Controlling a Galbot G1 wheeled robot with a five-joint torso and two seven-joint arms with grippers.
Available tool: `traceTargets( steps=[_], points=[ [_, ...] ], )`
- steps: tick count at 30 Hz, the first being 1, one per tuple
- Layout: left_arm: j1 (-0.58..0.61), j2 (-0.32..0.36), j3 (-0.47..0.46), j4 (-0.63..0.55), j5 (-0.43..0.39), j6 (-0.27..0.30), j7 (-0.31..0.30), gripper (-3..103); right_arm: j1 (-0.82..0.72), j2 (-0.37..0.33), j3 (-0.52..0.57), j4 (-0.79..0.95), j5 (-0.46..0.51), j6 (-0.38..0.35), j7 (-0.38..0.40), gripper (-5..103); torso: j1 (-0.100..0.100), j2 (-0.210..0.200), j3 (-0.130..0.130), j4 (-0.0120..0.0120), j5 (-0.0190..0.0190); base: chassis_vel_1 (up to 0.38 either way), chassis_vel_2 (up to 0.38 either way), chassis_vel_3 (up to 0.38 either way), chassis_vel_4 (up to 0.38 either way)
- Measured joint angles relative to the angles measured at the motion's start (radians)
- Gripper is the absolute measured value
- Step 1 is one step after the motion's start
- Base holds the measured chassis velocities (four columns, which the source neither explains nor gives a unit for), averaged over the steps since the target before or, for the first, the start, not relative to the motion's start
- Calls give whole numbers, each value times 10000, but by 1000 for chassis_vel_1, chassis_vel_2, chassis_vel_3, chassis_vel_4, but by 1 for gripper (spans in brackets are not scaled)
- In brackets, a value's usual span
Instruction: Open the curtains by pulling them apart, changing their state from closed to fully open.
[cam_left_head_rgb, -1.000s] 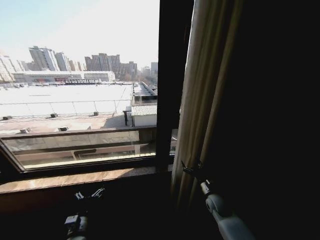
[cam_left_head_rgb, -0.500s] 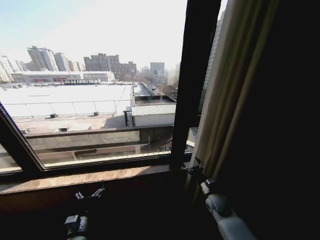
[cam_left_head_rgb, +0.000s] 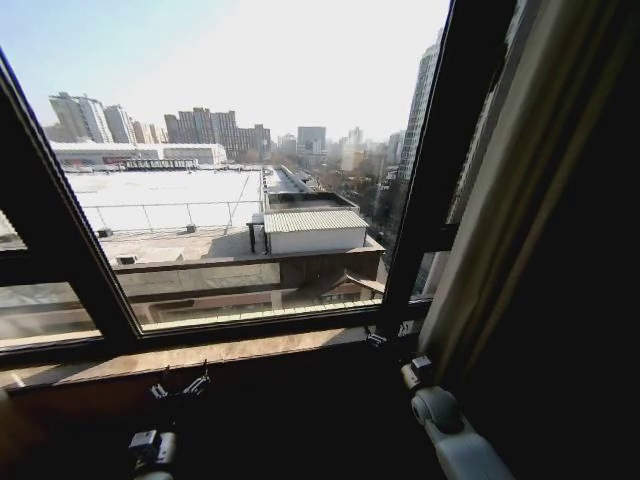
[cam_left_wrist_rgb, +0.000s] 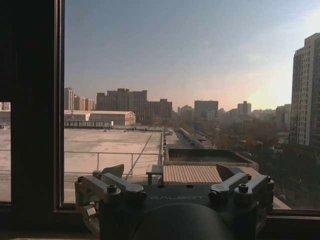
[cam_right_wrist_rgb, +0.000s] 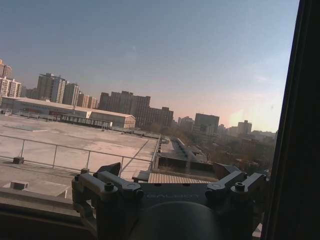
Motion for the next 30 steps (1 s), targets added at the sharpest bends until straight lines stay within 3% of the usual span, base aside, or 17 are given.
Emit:
traceTargets(
  steps=[30],
  points=[
    [-1,0,1,0,0,0,0,100,0,0,2,-2,-1,1,0,100,0,0,0,-2,-1,388,324,-381,-322]
  ],
)
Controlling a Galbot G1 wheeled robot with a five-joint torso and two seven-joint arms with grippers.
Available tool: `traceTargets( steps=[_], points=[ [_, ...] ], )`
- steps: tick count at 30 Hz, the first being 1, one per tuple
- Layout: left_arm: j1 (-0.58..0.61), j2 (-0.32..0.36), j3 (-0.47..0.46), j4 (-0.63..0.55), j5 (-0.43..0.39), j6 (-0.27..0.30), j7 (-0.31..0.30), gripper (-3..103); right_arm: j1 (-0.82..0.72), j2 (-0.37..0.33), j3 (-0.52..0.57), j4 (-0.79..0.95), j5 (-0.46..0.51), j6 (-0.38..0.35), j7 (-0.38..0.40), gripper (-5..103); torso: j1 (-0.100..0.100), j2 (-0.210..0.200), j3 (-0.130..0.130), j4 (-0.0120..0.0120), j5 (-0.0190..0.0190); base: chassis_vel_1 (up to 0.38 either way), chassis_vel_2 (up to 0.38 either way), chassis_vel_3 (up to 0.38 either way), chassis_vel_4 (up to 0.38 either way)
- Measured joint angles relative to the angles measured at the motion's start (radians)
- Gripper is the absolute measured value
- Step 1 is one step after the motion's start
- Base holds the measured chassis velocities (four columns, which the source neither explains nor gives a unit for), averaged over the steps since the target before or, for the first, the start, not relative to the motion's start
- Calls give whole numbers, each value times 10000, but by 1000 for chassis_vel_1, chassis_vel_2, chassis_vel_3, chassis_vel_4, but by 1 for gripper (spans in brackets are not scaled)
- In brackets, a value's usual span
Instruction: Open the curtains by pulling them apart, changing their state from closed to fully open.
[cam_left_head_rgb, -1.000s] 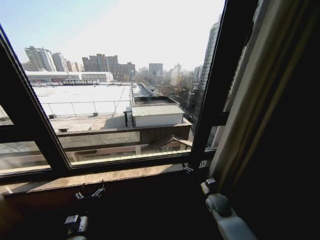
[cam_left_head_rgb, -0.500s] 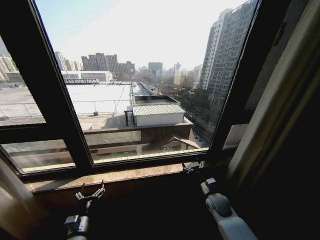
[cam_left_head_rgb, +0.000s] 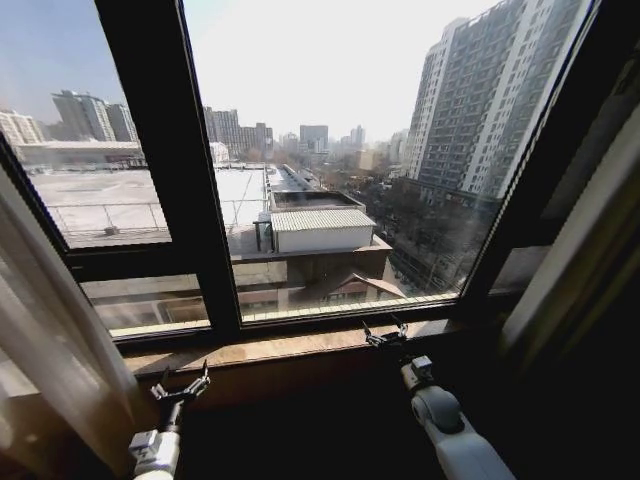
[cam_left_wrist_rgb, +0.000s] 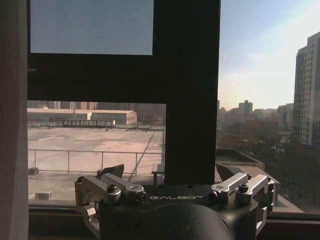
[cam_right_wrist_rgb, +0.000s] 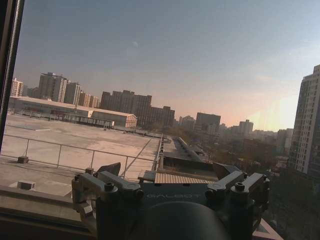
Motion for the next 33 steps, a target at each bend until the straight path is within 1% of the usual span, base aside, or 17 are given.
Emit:
traceTargets(
  steps=[1,6,11,15,18,21,25,27,28,31,33],
  points=[
    [1,0,0,0,0,0,0,100,0,0,0,0,0,0,0,100,1,0,1,2,-4,345,306,-381,-317],
    [0,0,0,0,0,0,0,100,1,0,0,0,0,0,0,100,1,0,1,3,3,398,338,-382,-336],
    [0,0,0,0,0,0,0,100,0,0,0,0,0,0,0,100,-1,1,-1,0,-3,371,339,-399,-334],
    [0,0,0,0,0,0,0,100,0,0,0,0,0,0,0,100,-1,0,1,1,7,400,328,-399,-312],
    [0,0,0,0,0,0,0,100,1,0,-1,0,0,0,0,100,0,0,0,3,-4,317,302,-318,-298],
    [0,1,-2,0,0,0,-1,100,1,1,-1,0,0,0,0,100,-1,0,0,4,1,249,264,-267,-259],
    [0,1,-4,1,0,0,-3,100,1,1,-2,2,0,0,0,100,-1,0,0,4,-8,128,117,-117,-113],
    [0,1,-3,0,0,0,-4,100,1,1,-1,2,0,0,0,100,0,1,0,3,-6,0,0,0,0],
    [0,-1,0,0,0,0,-4,100,0,0,-1,2,0,0,0,100,0,0,0,2,3,0,0,0,0],
    [0,-2,2,0,0,0,-1,100,1,-3,2,1,0,0,0,100,1,0,1,-1,12,-14,-23,13,11],
    [0,-3,4,0,0,0,2,100,1,-5,5,1,0,0,1,100,0,0,0,-1,2,-47,-74,56,37]
  ],
)
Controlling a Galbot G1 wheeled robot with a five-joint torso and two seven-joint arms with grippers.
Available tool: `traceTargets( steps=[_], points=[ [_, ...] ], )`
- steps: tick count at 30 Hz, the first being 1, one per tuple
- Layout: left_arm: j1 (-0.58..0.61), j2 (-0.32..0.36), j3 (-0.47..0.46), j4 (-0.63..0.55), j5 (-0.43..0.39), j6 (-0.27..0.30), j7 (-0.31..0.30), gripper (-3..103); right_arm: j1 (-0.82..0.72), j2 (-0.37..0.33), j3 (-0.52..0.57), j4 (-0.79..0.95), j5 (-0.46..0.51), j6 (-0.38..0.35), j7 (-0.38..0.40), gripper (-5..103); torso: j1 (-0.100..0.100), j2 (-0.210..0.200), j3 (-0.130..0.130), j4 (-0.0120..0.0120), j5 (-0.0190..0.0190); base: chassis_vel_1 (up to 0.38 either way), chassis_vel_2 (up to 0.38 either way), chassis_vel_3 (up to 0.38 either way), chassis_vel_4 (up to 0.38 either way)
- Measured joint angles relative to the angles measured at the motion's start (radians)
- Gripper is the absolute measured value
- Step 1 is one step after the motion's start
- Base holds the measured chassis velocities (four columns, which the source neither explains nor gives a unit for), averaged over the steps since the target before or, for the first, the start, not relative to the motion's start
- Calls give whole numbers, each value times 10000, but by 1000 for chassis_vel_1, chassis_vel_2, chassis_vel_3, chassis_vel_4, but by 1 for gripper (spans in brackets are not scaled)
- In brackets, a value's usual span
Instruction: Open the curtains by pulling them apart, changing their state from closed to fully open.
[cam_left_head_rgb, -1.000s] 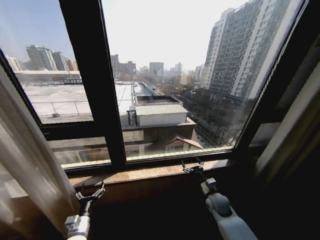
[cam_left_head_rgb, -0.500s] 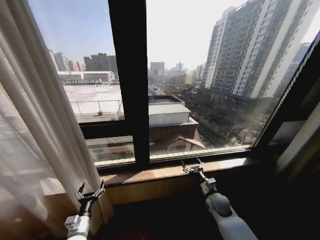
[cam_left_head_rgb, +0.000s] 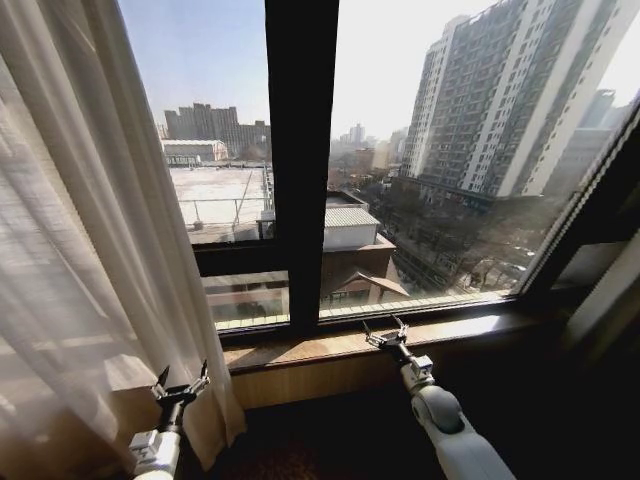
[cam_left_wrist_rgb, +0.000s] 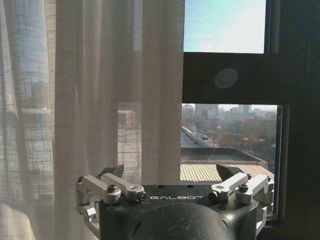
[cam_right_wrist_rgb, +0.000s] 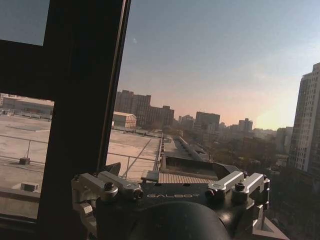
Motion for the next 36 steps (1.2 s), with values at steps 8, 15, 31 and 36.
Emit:
traceTargets(
  steps=[8,15,31,36],
  points=[
    [0,1,-2,1,0,0,0,100,0,3,-3,1,0,0,0,100,0,0,0,3,-9,-12,-20,13,9],
    [0,2,-4,0,0,0,-2,100,0,4,-5,0,0,0,0,100,0,0,0,2,1,0,0,0,0],
    [0,2,-5,0,0,0,-2,100,0,4,-6,1,0,0,0,100,0,0,0,2,-2,0,0,0,0],
    [0,2,-4,1,0,0,-2,100,0,4,-6,1,0,0,0,100,1,0,0,2,-2,0,0,0,0]
  ],
)
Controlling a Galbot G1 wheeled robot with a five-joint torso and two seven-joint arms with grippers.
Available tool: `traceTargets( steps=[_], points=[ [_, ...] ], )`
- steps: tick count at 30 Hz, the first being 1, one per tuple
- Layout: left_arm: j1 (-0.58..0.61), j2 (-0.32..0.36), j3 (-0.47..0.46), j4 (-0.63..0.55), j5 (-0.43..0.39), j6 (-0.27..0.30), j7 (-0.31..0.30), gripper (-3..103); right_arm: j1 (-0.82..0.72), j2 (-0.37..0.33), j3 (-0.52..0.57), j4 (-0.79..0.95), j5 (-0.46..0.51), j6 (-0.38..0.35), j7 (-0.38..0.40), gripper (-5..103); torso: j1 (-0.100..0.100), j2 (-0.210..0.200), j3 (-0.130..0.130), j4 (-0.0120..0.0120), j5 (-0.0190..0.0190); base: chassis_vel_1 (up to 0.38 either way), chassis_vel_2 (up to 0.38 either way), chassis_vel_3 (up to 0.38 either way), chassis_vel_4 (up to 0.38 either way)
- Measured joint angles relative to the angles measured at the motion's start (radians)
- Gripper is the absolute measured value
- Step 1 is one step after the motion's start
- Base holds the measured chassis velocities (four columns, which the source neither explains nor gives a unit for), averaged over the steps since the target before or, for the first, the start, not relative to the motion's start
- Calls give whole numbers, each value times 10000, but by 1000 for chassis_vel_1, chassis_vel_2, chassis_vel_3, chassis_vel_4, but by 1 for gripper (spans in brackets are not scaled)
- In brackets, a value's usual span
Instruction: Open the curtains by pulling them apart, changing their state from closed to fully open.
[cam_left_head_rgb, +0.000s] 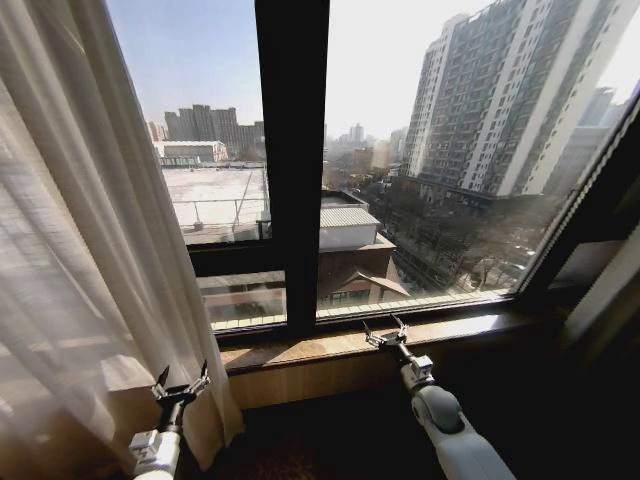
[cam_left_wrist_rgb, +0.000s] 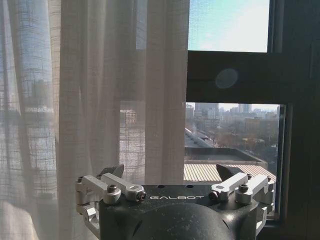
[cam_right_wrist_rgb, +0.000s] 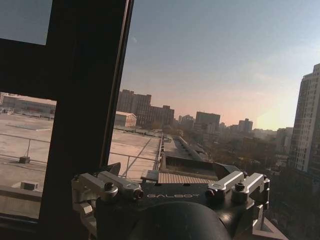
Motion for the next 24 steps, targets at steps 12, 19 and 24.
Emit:
traceTargets(
  steps=[12,19,24],
  points=[
    [0,0,0,-1,0,0,0,100,0,0,0,0,0,0,0,100,0,0,0,0,0,0,0,0,0],
    [0,0,0,0,-1,0,0,100,0,0,0,0,0,0,0,100,-1,0,0,0,0,0,0,0,0],
    [0,0,0,0,0,0,0,100,0,0,0,0,0,0,0,100,-1,1,0,0,0,0,0,0,0]
  ],
)
